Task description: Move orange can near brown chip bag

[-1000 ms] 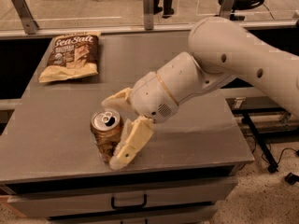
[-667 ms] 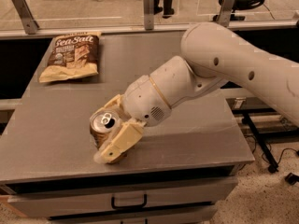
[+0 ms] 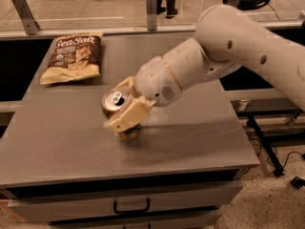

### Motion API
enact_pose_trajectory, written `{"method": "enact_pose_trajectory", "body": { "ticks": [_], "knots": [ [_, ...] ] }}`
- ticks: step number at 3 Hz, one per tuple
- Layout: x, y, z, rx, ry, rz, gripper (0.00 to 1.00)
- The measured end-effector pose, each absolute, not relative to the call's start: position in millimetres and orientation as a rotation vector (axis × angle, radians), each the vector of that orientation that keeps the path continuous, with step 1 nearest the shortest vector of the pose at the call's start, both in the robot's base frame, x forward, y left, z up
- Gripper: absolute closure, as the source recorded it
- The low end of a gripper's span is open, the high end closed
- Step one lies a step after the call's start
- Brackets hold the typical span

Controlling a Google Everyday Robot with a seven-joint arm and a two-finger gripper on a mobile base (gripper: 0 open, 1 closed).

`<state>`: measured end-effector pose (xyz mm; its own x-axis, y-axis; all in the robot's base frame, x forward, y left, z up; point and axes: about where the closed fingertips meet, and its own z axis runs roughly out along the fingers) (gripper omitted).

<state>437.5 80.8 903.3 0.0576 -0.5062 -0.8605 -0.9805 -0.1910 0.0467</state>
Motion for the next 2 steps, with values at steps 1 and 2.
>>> {"method": "enact_pose_trajectory", "body": {
  "ticks": [1,2],
  "knots": [
    [494,44,942,-1.691,1.516,0.887,1.0],
    [510,35,976,-1.655,1.475,0.82,1.0]
  ]
}}
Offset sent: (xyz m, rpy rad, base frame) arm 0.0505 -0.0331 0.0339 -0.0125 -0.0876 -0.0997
